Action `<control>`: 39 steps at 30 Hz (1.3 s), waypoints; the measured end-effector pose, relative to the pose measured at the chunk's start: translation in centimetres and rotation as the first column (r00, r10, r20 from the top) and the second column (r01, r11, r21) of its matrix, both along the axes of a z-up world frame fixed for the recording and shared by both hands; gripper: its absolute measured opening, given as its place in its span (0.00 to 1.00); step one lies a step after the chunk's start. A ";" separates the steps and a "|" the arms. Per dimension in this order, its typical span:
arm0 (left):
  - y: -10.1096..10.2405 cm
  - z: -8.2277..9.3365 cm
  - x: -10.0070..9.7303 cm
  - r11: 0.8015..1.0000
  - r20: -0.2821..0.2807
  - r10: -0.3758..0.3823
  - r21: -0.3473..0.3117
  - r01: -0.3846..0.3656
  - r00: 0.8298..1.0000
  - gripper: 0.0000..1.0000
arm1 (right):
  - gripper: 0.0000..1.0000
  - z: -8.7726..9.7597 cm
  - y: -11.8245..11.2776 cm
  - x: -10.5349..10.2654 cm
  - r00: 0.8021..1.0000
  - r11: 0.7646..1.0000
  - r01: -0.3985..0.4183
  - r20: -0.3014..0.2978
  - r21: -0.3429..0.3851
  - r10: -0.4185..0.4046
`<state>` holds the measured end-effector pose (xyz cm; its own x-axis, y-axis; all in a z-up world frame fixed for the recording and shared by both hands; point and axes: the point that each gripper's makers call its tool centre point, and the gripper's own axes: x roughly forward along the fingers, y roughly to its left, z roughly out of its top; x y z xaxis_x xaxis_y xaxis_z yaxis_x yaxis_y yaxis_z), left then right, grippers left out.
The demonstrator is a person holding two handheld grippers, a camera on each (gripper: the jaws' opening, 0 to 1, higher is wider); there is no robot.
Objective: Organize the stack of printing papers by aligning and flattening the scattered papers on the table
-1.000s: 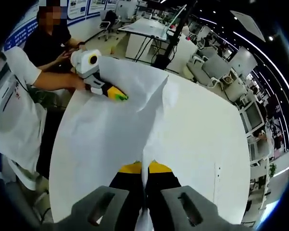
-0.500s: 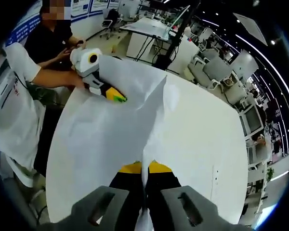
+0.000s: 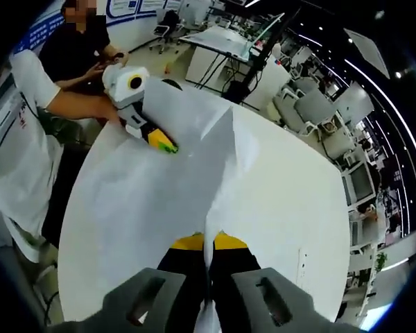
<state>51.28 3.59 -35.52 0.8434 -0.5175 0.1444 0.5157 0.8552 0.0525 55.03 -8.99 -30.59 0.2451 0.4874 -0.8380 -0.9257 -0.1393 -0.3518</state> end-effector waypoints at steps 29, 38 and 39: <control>0.0 0.3 0.0 1.000 0.003 -0.018 -0.024 0.018 1.000 0.09 | 0.00 0.2 2.3 0.5 0.998 0.999 -0.048 0.052 0.006 0.047; 0.0 0.3 -0.1 1.000 0.002 -0.017 -0.025 0.017 1.000 0.09 | 0.00 0.1 2.8 0.5 0.995 0.998 -0.068 0.069 0.007 0.067; -0.1 0.3 -0.1 1.000 0.002 -0.017 -0.024 0.017 1.000 0.09 | 0.00 0.0 2.9 0.5 0.995 0.997 -0.073 0.070 0.008 0.073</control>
